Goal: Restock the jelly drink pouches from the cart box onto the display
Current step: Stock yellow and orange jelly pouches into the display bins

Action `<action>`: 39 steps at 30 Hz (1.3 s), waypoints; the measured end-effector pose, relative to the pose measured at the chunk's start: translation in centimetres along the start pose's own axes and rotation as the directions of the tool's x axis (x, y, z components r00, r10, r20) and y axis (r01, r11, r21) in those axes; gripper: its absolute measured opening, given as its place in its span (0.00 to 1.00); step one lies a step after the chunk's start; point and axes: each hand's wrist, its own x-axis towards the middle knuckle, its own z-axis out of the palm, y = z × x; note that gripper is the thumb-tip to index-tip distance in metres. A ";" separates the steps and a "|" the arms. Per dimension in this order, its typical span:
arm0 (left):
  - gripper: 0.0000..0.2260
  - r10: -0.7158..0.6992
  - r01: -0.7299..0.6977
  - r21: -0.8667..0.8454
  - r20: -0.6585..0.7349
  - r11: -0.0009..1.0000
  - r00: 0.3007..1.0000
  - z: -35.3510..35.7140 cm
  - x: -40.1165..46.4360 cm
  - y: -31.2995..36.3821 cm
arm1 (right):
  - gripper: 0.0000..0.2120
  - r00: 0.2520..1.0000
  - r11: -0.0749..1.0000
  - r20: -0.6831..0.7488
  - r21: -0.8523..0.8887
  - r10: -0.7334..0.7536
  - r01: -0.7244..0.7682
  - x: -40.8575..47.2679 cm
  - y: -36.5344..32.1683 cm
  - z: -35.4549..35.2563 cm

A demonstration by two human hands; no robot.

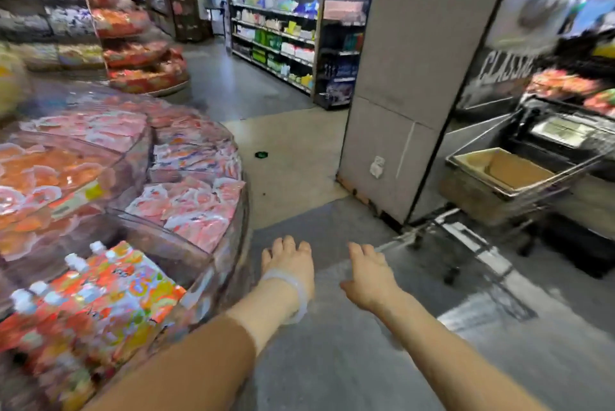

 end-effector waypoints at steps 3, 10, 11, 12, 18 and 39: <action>0.32 0.101 -0.101 0.016 0.024 0.995 0.995 0.1 2.2 6.1 | 0.32 0.993 0.993 -0.022 0.006 0.120 -0.119 0.1 6.2 -2.1; 0.29 0.310 -0.313 0.043 0.070 0.949 0.948 0.0 8.0 16.8 | 0.31 0.947 0.947 -0.028 0.039 0.319 -0.318 2.7 15.9 -4.5; 0.30 0.327 -0.331 0.053 0.075 0.942 0.942 0.1 9.2 18.0 | 0.32 0.942 0.941 -0.018 0.045 0.336 -0.335 3.5 16.9 -4.7; 0.31 0.342 -0.347 0.064 0.079 0.936 0.936 0.1 10.5 19.1 | 0.32 0.936 0.935 -0.012 0.051 0.351 -0.350 4.5 17.8 -4.9; 0.29 0.440 -0.446 0.097 0.077 0.890 0.894 -2.3 20.6 25.0 | 0.30 0.904 0.904 -0.039 0.063 0.426 -0.423 12.9 23.1 -7.7; 0.26 0.632 -0.652 0.137 0.161 0.746 0.758 -4.1 52.7 48.9 | 0.29 0.788 0.780 -0.021 0.160 0.615 -0.605 39.8 47.6 -15.5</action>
